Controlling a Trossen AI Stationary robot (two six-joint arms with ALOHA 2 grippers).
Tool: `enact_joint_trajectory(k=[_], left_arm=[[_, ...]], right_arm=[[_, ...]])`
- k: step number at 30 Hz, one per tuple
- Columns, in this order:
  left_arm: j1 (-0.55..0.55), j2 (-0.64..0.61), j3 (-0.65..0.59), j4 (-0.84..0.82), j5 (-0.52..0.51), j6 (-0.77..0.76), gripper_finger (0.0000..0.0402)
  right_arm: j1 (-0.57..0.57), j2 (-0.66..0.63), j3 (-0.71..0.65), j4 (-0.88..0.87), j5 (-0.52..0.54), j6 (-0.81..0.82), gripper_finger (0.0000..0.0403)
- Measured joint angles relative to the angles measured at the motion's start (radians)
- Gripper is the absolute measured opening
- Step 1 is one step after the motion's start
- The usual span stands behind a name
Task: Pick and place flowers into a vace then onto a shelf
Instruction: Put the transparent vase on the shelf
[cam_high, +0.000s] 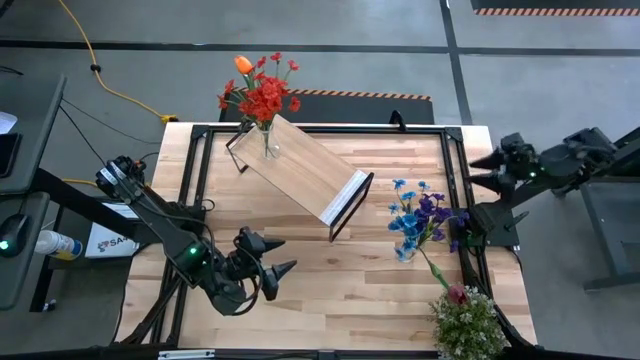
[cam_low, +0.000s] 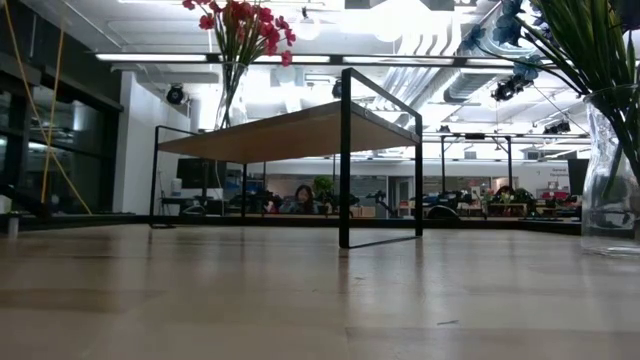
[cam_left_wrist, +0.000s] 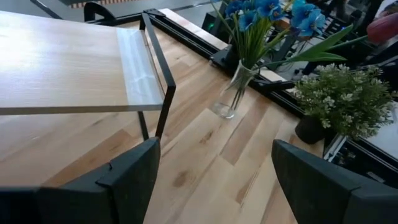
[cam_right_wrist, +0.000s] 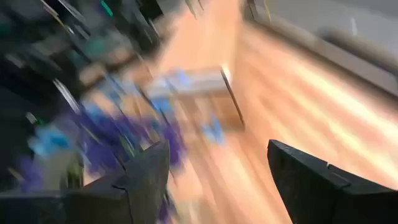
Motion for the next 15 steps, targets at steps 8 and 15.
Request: enact_joint_trajectory(k=[8,15], left_arm=[[0.001,0.0,0.0,0.037,-0.001,-0.011,0.0338],[0.001,0.0,0.0,0.185,-0.046,0.054,0.0337]], right_arm=[[-0.007,-0.085,-0.014,-0.17,-0.053,0.075,0.0261],[-0.008,-0.182,-0.021,-0.179,-0.093,-0.106,0.0261]])
